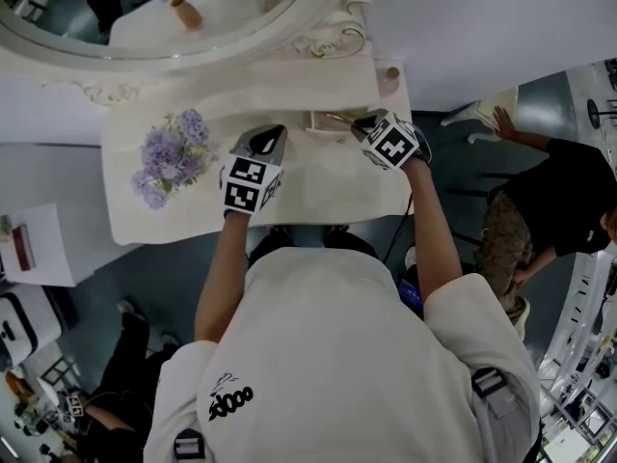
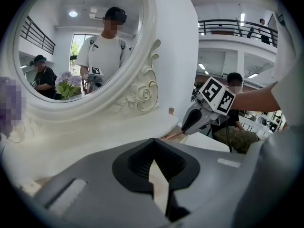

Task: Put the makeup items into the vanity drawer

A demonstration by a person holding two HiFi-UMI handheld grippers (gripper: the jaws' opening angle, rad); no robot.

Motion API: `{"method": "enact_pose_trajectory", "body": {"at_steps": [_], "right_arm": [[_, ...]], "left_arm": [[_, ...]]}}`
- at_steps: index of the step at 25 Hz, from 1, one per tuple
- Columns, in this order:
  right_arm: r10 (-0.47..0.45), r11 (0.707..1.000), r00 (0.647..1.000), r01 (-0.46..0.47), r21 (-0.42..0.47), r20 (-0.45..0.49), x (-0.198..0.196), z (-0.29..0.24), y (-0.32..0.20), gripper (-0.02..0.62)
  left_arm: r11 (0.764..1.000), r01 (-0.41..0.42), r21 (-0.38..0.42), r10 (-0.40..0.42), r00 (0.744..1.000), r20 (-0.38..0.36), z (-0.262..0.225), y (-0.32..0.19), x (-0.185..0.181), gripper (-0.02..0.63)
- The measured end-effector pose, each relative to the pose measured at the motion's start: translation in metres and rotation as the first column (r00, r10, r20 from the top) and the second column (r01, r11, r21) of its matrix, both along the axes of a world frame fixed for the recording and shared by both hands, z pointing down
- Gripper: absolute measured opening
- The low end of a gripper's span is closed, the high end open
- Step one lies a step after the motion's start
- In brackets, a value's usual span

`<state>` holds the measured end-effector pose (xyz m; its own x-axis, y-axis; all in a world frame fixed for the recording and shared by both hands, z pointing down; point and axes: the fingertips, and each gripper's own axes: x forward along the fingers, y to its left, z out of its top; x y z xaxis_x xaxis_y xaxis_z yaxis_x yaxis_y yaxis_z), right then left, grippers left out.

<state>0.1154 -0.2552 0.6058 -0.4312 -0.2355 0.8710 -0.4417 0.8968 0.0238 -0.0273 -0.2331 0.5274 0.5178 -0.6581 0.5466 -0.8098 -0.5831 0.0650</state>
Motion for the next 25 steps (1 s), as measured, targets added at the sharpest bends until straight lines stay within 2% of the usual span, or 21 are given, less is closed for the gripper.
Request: {"method": "enact_pose_trajectory", "body": {"at_steps": [3, 8, 10, 16, 25], "right_arm": [[0.028, 1.000, 1.000, -0.027, -0.004, 0.015, 0.001, 0.004, -0.007, 0.046], [0.058, 0.998, 0.998, -0.058, 0.012, 0.035, 0.001, 0.002, -0.012, 0.106], [0.075, 0.997, 0.996, -0.076, 0.028, 0.051, 0.000, -0.002, -0.013, 0.110], [0.140, 0.985, 0.978, -0.154, 0.081, 0.153, -0.013, -0.020, -0.003, 0.110], [0.111, 0.984, 0.959, -0.143, 0.105, 0.259, -0.063, -0.034, 0.035, 0.121]], "left_arm": [[1.000, 0.005, -0.006, -0.005, 1.000, 0.002, 0.001, -0.001, 0.000, 0.018], [1.000, 0.015, -0.009, -0.015, 1.000, 0.005, 0.002, 0.000, -0.004, 0.018], [1.000, 0.016, -0.008, -0.016, 1.000, 0.005, 0.001, 0.002, -0.005, 0.018], [1.000, 0.016, -0.004, -0.016, 1.000, 0.005, 0.001, 0.012, -0.009, 0.018], [0.999, 0.049, 0.005, -0.049, 0.999, 0.004, -0.002, 0.039, -0.029, 0.018]]}}
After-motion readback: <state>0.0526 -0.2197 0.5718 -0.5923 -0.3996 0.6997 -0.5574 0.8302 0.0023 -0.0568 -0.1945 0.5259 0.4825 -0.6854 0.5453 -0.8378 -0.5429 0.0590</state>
